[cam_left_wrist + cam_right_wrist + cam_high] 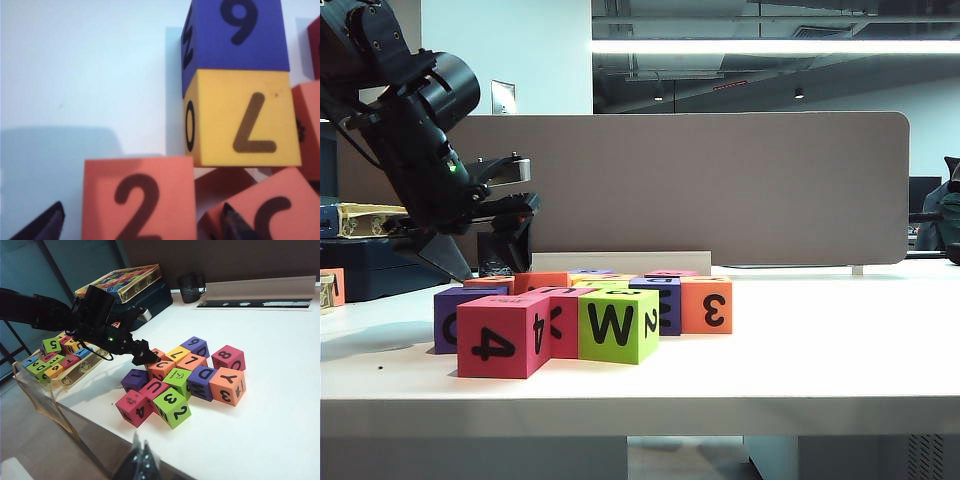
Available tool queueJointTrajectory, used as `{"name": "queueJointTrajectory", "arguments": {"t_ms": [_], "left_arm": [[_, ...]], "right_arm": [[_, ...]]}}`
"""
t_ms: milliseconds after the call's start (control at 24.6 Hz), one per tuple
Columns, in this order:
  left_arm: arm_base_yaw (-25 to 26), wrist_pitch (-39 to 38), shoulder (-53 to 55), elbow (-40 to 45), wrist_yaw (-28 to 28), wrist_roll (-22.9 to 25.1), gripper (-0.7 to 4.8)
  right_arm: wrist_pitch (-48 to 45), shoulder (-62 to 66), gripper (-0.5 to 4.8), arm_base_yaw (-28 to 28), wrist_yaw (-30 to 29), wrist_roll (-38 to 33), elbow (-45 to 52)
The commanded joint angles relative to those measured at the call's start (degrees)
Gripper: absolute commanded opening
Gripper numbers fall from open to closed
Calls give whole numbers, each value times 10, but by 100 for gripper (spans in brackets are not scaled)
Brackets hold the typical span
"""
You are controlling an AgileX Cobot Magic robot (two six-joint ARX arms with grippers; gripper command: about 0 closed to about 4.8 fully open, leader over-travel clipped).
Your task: Select the appropriate blocks from the scattered letter blocks on the table and arrange them in a row to spell out "23".
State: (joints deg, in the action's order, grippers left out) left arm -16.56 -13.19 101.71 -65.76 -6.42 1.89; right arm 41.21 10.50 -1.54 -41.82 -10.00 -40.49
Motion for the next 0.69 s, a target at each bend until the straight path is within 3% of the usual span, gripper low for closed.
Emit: {"name": "queueJointTrajectory", "arguments": {"t_ms": [41,122,284,690], "left_arm": [[-2,-21,7,3,2,5,394],[-2,-21,7,3,2,5,391],[-2,-21,7,3,3,5,326],[-2,-22,14,3,26,4,326]], "right_arm": [[-8,1,-1,-1,0,0,-2],[-8,1,-1,-1,0,0,-2],[-8,1,-1,-1,15,0,-2],[-8,0,-1,0,15,0,-2]]}}
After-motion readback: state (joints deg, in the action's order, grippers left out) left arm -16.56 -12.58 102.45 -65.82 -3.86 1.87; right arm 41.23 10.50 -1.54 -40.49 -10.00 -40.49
